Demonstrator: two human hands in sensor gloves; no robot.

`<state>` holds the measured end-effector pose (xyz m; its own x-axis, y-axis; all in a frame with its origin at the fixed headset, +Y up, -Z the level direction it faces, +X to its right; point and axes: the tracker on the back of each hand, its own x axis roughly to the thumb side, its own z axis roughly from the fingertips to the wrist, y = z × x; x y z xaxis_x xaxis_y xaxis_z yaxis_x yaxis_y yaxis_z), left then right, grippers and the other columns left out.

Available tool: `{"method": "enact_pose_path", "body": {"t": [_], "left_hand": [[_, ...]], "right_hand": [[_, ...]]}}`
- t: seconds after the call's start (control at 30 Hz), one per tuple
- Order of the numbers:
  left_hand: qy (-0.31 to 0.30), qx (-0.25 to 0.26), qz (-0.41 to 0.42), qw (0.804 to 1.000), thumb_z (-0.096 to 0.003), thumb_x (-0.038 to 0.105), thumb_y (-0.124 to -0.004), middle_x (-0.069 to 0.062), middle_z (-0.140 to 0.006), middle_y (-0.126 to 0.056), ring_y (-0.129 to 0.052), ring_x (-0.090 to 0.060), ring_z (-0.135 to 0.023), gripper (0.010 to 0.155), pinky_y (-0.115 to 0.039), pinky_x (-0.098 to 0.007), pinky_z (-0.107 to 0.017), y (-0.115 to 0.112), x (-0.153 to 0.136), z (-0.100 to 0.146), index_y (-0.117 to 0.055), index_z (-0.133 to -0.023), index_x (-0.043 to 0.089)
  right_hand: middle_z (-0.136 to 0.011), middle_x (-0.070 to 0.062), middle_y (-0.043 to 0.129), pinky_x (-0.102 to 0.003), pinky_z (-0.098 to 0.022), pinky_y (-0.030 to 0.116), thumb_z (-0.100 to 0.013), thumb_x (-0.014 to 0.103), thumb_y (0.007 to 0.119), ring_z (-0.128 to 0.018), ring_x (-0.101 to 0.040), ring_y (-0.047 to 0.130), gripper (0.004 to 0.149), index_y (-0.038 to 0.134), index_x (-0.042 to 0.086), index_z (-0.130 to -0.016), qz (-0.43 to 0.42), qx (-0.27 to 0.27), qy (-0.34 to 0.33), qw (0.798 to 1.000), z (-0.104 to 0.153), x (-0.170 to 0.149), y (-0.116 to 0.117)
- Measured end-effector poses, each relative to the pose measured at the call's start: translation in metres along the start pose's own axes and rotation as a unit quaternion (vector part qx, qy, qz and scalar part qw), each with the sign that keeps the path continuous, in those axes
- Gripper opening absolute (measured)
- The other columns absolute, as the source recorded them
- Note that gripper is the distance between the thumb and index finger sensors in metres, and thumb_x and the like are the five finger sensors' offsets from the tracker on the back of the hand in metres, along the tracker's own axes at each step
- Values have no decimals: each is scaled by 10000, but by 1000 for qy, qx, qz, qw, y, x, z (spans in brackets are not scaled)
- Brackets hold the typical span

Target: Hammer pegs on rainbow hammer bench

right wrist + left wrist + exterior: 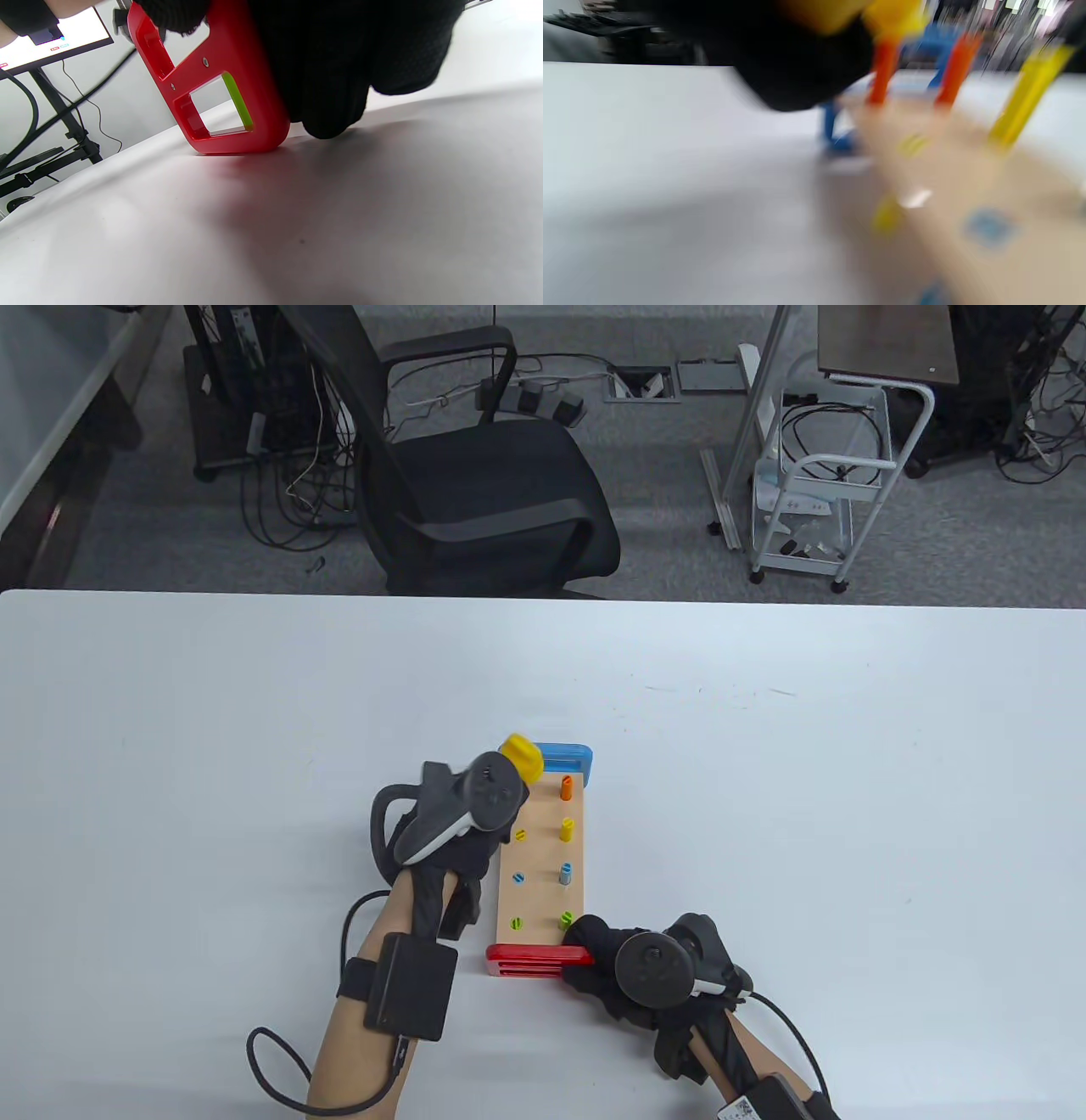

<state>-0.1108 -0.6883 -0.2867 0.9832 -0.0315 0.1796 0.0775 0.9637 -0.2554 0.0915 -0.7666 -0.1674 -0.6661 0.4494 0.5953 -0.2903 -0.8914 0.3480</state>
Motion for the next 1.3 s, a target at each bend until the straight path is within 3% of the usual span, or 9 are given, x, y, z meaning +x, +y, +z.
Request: {"method": "enact_pose_path", "body": {"t": [0.03, 0.27, 0.43, 0.57, 0.87, 1.0, 1.1, 1.17, 1.3], "left_hand": [[2, 69, 52, 996, -576, 548, -553, -4, -645, -1010, -1071, -175, -301, 642, -912, -256, -207, 1, 1, 1, -637, -997, 69], [18, 26, 48, 998, -578, 538, -563, -46, -672, -998, -1061, -220, -353, 652, -901, -295, -244, 6, 0, 1, -624, -1019, 62], [12, 196, 183, 963, -581, 525, -549, -82, -738, -969, -1052, -262, -433, 670, -895, -333, -299, 25, -10, 18, -568, -1055, 52], [57, -31, -46, 997, -588, 568, -456, 67, -717, -954, -1062, -108, -365, 642, -923, -214, -274, 6, -1, 1, -531, -1027, 106], [28, 59, 15, 998, -578, 543, -543, -34, -687, -992, -1059, -213, -356, 658, -904, -296, -255, 9, -2, 7, -609, -1029, 69], [5, 192, 153, 969, -578, 521, -560, -86, -729, -975, -1054, -264, -407, 670, -895, -337, -284, 17, -5, 19, -579, -1052, 47], [55, -32, -48, 997, -589, 568, -476, 52, -717, -958, -1064, -120, -372, 646, -924, -225, -276, 0, 2, -1, -539, -1031, 101], [46, 101, 7, 994, -566, 535, -594, -33, -594, -1042, -1069, -201, -243, 648, -911, -285, -171, 2, -2, 5, -698, -978, 45], [55, -32, -48, 997, -577, 539, -568, -41, -646, -1011, -1058, -213, -306, 655, -901, -297, -221, -21, -9, -4, -648, -1009, 53]], "right_hand": [[-930, -214, 846, -599, -594, 730, -598, 421, 560, -747, -406, 906, 517, 481, 79, -978, 1, 0, 0, 1000, 0, 0, 0], [-931, -215, 845, -600, -594, 729, -598, 422, 561, -747, -406, 906, 518, 481, 79, -978, 0, 1, 0, 1000, 0, -1, 0], [-933, -214, 844, -601, -596, 728, -598, 421, 559, -750, -404, 904, 518, 479, 79, -978, 3, 4, -1, 1000, -1, 0, 0], [-934, -214, 843, -600, -596, 728, -597, 421, 559, -750, -405, 905, 518, 479, 79, -978, 2, 6, 0, 1000, -1, -1, 0], [-932, -216, 844, -602, -596, 727, -597, 422, 559, -749, -406, 905, 519, 478, 80, -979, 1, 7, -1, 1000, -1, -1, 0], [-933, -214, 844, -600, -596, 728, -597, 422, 559, -748, -406, 905, 518, 478, 80, -979, 1, 6, -1, 1000, -1, -1, 0], [-933, -215, 845, -601, -596, 727, -597, 421, 559, -749, -406, 905, 518, 478, 80, -979, 1, 7, -1, 1000, -1, -1, 0], [-935, -215, 842, -600, -597, 727, -598, 421, 558, -749, -407, 905, 519, 476, 78, -979, 1, 7, -2, 1000, -1, -1, 0], [-933, -214, 844, -601, -595, 729, -597, 421, 559, -749, -406, 905, 518, 478, 80, -979, 1, 6, -1, 1000, -1, -1, 0]]}}
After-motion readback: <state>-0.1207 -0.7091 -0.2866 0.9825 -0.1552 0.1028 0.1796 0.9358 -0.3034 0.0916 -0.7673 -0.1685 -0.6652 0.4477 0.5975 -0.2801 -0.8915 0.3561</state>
